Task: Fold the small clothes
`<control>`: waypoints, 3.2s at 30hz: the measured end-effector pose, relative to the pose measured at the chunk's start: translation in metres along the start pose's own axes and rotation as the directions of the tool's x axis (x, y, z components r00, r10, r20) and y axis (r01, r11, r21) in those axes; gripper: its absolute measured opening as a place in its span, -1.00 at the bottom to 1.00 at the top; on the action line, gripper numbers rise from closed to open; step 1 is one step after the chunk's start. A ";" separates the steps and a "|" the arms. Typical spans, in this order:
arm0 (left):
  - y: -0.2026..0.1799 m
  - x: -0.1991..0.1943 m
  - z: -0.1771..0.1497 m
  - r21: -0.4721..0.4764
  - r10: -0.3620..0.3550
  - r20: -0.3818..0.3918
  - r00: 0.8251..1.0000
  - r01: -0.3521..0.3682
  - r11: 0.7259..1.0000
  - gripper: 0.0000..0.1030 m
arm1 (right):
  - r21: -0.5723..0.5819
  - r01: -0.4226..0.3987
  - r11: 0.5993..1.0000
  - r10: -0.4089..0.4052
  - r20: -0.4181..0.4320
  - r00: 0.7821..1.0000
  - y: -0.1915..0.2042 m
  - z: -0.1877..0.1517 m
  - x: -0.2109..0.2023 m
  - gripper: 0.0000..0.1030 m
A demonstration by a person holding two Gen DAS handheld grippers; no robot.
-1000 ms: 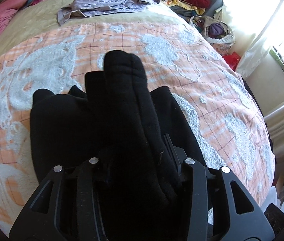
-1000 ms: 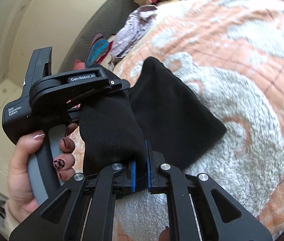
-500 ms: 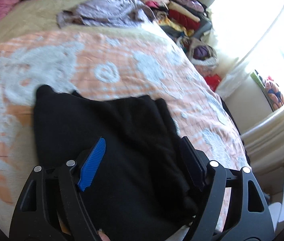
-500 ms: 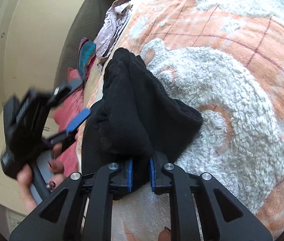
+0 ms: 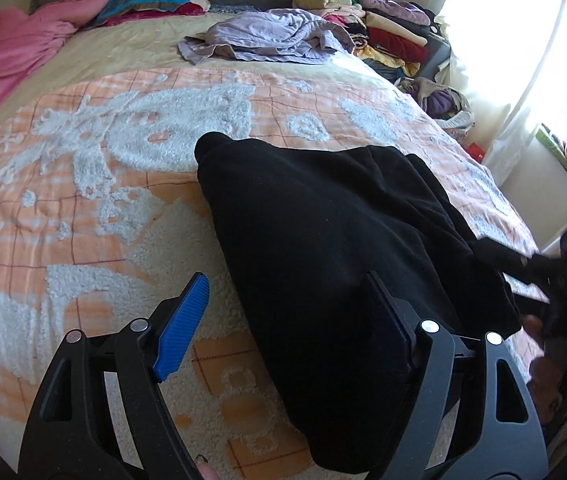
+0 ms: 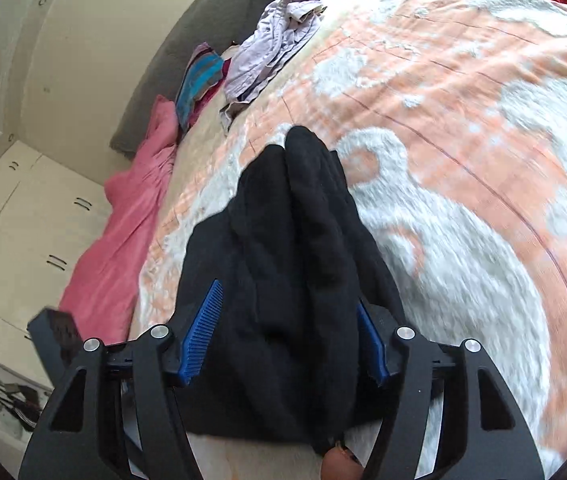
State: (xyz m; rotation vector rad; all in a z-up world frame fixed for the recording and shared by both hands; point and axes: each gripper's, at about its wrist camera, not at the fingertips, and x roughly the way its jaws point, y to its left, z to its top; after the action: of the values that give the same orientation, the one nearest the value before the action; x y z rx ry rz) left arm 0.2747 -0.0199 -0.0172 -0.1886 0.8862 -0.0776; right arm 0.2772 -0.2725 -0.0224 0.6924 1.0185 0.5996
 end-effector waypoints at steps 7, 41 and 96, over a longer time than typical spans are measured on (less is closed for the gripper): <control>-0.011 -0.002 -0.004 0.054 0.034 -0.002 0.999 -0.034 0.998 0.36 | -0.247 0.132 0.960 -0.132 0.015 0.991 0.031 0.013 0.017 -0.67; -0.019 -0.023 -0.031 0.056 -0.006 -0.008 1.000 0.007 0.998 0.44 | -0.338 0.327 0.883 -0.218 0.321 0.922 0.043 -0.012 -0.047 0.86; -0.003 -0.069 -0.061 0.001 -0.061 0.029 0.998 0.061 0.998 0.81 | -0.362 0.326 0.873 -0.194 0.355 0.914 0.044 -0.086 -0.086 0.91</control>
State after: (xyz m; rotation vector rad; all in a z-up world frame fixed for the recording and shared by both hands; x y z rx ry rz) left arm 0.1835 -0.0206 -0.0019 -0.2163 0.8513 -0.1313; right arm 0.1589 -0.2869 0.0281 0.2475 0.6447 0.4296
